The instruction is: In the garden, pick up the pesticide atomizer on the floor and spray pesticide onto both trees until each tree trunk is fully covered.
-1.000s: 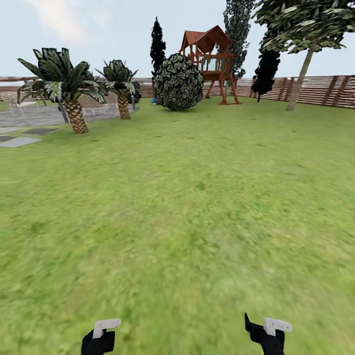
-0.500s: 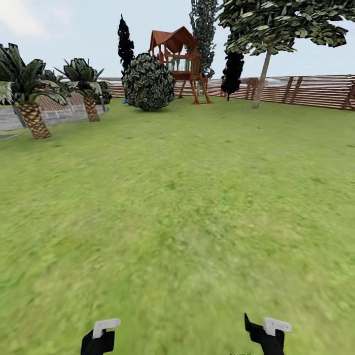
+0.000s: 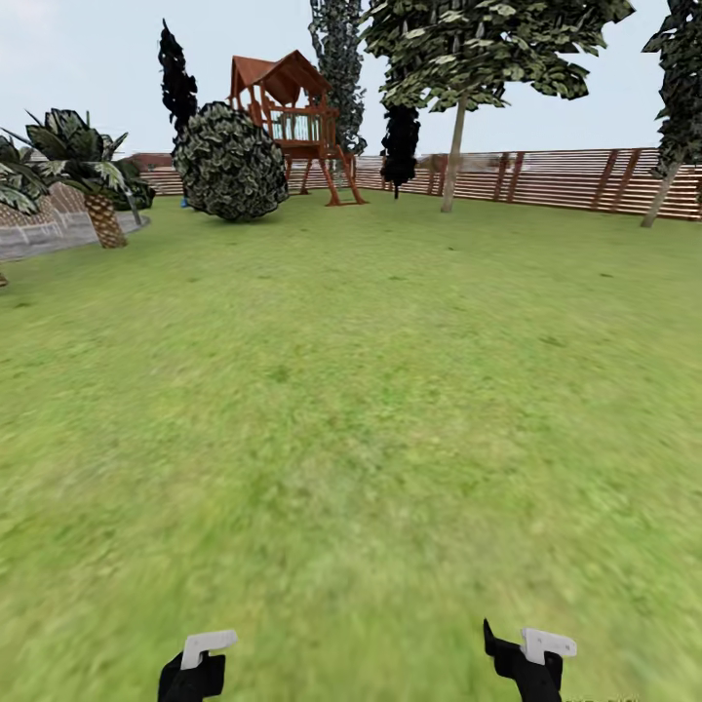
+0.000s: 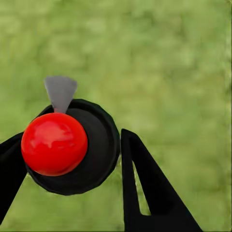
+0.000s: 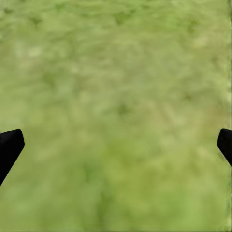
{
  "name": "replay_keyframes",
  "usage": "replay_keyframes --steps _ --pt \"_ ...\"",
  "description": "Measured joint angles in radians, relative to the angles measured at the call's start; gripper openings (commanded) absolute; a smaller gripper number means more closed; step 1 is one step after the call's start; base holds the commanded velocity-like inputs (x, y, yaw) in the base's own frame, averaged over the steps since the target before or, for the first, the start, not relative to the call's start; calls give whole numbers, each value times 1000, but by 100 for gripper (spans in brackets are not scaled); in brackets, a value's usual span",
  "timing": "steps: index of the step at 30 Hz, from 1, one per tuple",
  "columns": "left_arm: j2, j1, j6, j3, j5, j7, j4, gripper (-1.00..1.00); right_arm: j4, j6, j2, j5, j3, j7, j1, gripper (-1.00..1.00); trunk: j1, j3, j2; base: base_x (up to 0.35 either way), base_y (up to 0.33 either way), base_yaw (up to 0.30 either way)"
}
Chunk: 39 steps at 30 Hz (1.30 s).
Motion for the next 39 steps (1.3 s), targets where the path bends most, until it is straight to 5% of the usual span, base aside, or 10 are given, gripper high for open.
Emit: replay_keyframes --steps 10,39 --pt "0 0 0 0 2 0 0 -100 0 0 0 0 0 -1 0 100 0 0 0 90 -87 -300" --pt "0 0 2 1 0 1 0 -100 0 0 1 0 0 -1 0 100 0 0 0 293 -119 -300"
